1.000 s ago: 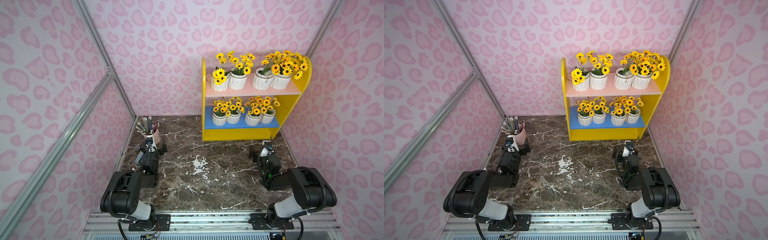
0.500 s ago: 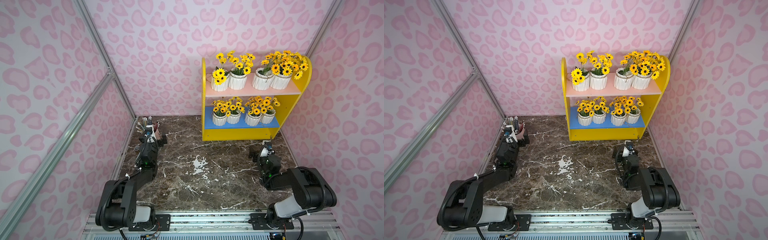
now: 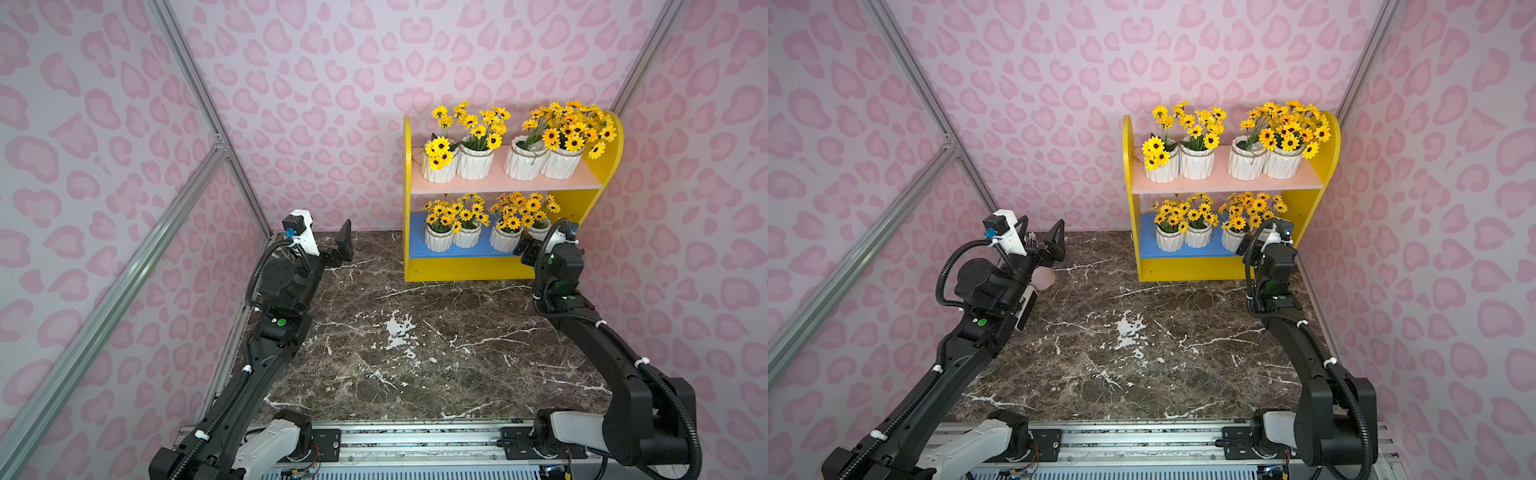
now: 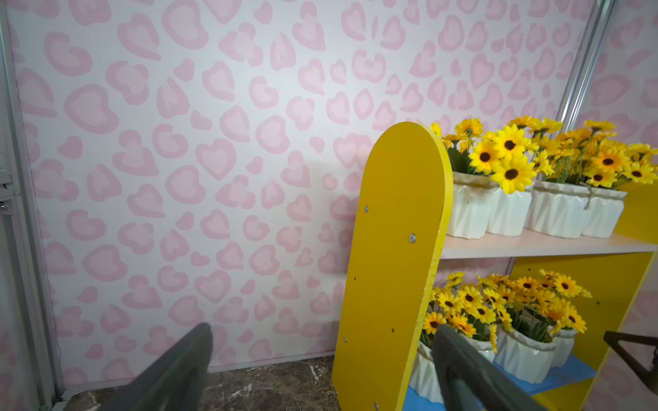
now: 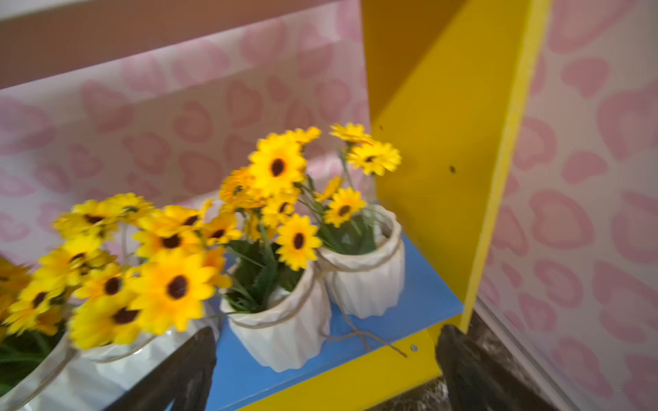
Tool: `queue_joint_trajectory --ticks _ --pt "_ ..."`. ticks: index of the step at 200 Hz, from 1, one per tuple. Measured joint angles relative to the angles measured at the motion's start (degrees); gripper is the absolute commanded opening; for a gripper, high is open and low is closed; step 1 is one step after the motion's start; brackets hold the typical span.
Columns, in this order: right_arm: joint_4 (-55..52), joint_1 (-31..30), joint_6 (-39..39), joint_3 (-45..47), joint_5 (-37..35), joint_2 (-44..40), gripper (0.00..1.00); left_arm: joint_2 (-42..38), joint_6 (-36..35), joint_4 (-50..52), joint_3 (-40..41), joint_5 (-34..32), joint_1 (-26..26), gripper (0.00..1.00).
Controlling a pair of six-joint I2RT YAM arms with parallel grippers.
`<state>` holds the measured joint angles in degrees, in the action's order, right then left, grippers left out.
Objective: Take the sunflower pots off the shelves
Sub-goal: Move the shelf to the center of the board.
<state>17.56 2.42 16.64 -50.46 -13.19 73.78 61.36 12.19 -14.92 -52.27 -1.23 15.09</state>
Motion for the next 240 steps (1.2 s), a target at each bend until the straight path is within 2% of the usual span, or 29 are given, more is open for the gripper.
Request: queue_joint_trajectory --ticks 6,12,23,33,39,43,56,78,99,113,156,182,240 --pt "-1.9 1.9 2.0 0.5 0.5 -0.2 0.98 0.6 2.3 0.8 -0.9 -0.9 0.0 0.98" --pt "-3.7 3.5 3.5 1.1 2.1 -0.5 0.89 1.4 5.0 1.7 -1.6 -1.6 -0.1 0.98" --pt "-5.6 5.8 4.1 1.4 4.9 -1.2 0.83 3.2 8.3 2.6 -2.4 -1.8 -1.0 0.99" --pt "-6.1 6.3 5.1 1.3 7.3 -1.7 0.81 5.0 10.3 3.7 -3.0 -1.8 -1.8 0.91" --pt "-6.4 6.4 5.2 1.0 8.7 -1.8 0.8 5.6 11.3 4.7 -3.0 -1.9 -2.0 0.78" --pt "-6.3 6.4 5.2 0.7 9.4 -1.9 0.8 5.9 12.0 5.4 -3.1 -1.9 -2.0 0.73" --pt "-8.3 6.8 3.8 -1.2 11.3 -2.2 0.75 9.9 12.1 7.3 -6.6 0.5 -1.3 0.68" --pt "-7.0 9.4 3.4 -2.4 12.7 -3.5 0.75 14.9 10.6 9.2 -9.7 1.6 3.3 0.7" --pt "-6.8 12.2 3.5 -3.9 14.7 -2.8 0.74 18.2 7.4 10.4 -12.8 0.4 9.9 0.7" --pt "-6.7 13.4 3.8 -5.4 15.9 -1.8 0.74 20.6 5.4 10.4 -14.6 -0.5 12.4 0.7" --pt "-4.5 17.8 5.9 -6.0 19.9 -0.9 0.74 30.2 1.3 10.4 -21.5 -4.0 15.9 0.67" --pt "-2.5 20.4 6.6 -6.0 22.8 0.7 0.73 35.8 -0.2 9.2 -26.1 -4.7 16.2 0.65" --pt "2.9 22.3 7.3 -6.1 28.0 5.9 0.72 44.2 -0.7 5.1 -31.2 -7.9 16.5 0.43"
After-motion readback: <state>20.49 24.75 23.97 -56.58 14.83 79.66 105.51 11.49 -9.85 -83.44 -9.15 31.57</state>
